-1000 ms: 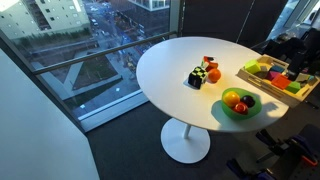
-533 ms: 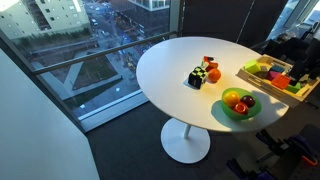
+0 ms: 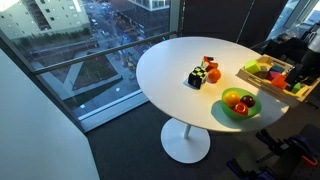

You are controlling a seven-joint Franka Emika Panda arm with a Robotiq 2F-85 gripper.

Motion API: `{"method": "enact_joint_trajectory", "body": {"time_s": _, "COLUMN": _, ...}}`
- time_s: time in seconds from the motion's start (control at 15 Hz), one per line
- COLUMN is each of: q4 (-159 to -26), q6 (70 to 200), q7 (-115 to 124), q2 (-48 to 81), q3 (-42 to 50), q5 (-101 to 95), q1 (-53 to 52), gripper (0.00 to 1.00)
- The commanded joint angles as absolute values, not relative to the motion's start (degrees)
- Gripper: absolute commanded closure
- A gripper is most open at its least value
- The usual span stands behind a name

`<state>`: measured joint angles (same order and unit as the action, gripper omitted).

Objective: Turn the box to the right, then put the orange block on the table

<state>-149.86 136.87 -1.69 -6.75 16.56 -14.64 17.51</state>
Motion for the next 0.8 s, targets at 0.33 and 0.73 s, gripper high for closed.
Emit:
{"method": "enact_joint_trajectory", "body": {"time_s": 0.33, "q4": -148.2, "q6": 146.0, "q7": -3.0, "q2": 1.6, "q3": 17.3, "q5": -14.3, "q1": 17.8, "gripper": 0.00}}
{"method": "enact_joint_trajectory", "body": {"time_s": 0.73, "q4": -146.3, "q6": 148.9, "q7": -3.1, "q2": 5.8, "q3": 18.0, "q5": -13.8, "q1": 17.9, "gripper": 0.00}}
